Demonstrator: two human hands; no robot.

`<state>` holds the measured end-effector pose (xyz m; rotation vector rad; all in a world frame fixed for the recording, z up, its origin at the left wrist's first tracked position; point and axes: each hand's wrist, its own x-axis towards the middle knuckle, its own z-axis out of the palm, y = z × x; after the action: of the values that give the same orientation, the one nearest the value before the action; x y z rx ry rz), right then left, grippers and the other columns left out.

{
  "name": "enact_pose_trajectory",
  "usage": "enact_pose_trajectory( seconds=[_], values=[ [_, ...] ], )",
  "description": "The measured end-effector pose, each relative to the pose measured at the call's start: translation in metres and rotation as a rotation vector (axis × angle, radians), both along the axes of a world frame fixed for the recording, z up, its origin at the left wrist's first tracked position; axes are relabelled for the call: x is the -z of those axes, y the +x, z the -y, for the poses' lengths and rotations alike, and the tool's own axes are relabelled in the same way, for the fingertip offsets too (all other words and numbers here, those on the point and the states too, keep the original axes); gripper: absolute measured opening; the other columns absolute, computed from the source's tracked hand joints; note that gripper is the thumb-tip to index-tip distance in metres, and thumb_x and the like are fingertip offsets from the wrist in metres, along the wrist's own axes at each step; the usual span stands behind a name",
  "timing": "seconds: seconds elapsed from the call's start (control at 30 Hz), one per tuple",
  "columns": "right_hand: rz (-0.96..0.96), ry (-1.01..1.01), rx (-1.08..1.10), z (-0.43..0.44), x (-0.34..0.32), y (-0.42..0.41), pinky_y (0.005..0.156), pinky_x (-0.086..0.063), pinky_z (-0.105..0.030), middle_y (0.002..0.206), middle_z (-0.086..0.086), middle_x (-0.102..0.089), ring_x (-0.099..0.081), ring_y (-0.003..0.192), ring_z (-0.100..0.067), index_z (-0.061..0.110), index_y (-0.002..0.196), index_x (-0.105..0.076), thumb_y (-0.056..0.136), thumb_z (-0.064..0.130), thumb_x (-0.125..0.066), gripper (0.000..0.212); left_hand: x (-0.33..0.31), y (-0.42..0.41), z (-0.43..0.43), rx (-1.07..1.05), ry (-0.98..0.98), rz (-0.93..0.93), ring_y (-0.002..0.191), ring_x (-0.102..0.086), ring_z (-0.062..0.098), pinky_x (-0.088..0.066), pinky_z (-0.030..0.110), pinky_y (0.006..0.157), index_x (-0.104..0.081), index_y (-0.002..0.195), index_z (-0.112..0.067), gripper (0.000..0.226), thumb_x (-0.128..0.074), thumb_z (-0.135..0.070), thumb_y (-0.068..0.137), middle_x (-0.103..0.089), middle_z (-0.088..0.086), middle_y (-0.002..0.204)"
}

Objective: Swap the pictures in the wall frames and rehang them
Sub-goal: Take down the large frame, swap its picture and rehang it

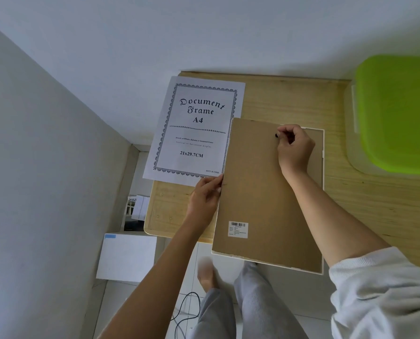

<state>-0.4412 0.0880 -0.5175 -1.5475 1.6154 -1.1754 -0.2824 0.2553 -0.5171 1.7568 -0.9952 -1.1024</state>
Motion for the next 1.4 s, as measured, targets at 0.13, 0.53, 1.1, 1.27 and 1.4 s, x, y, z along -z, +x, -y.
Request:
enact_pose_trajectory(
  seconds=[0.13, 0.53, 1.1, 1.27, 1.4],
  values=[
    [-0.012, -0.002, 0.001, 0.001, 0.001, 0.003, 0.070, -0.046, -0.014, 0.080, -0.008, -0.067, -0.057, 0.072, -0.013, 0.003, 0.085, -0.067, 0.081, -0.003, -0.056, 0.014, -0.002, 0.002, 0.000, 0.009, 0.013, 0.000, 0.098, -0.056, 0.009, -0.048, 0.031, 0.094, -0.056, 0.124, -0.025, 0.038, -0.050, -0.004, 0.092, -0.055, -0.011, 0.105],
    [-0.009, -0.013, -0.017, -0.001, -0.002, 0.011, 0.068, -0.044, -0.007, 0.080, -0.002, -0.065, -0.057, 0.072, -0.011, 0.001, 0.084, -0.067, 0.080, -0.004, -0.056, 0.013, -0.010, -0.006, -0.002, -0.122, 0.046, -0.134, 0.098, -0.057, 0.010, -0.046, 0.027, 0.094, -0.059, 0.119, -0.023, 0.030, -0.055, -0.013, 0.091, -0.054, -0.010, 0.099],
    [-0.062, -0.017, -0.065, 0.001, -0.001, 0.019, 0.071, -0.044, -0.007, 0.086, -0.010, -0.069, -0.060, 0.078, -0.013, 0.003, 0.086, -0.067, 0.081, 0.000, -0.058, 0.011, -0.013, -0.020, 0.001, -0.256, 0.047, 0.083, 0.083, -0.050, 0.010, -0.044, 0.020, 0.078, -0.058, 0.114, -0.020, 0.039, -0.069, -0.012, 0.078, -0.052, -0.002, 0.106],
    [-0.102, -0.022, -0.115, 0.002, -0.002, 0.013, 0.070, -0.042, -0.006, 0.087, -0.010, -0.069, -0.058, 0.077, -0.013, 0.004, 0.086, -0.068, 0.081, 0.002, -0.060, 0.010, -0.013, -0.022, 0.001, -0.283, 0.048, 0.097, 0.083, -0.049, 0.008, -0.040, 0.011, 0.073, -0.059, 0.112, -0.021, 0.037, -0.069, -0.011, 0.078, -0.052, -0.004, 0.104],
    [-0.133, 0.022, -0.138, -0.002, -0.008, 0.004, 0.069, -0.041, -0.002, 0.092, -0.011, -0.067, -0.056, 0.079, -0.010, 0.005, 0.093, -0.068, 0.080, 0.003, -0.062, 0.014, -0.014, -0.022, 0.001, -0.288, 0.045, 0.089, 0.084, -0.051, 0.010, -0.042, 0.014, 0.077, -0.059, 0.112, -0.021, 0.037, -0.069, -0.011, 0.078, -0.053, -0.004, 0.104]
  ],
)
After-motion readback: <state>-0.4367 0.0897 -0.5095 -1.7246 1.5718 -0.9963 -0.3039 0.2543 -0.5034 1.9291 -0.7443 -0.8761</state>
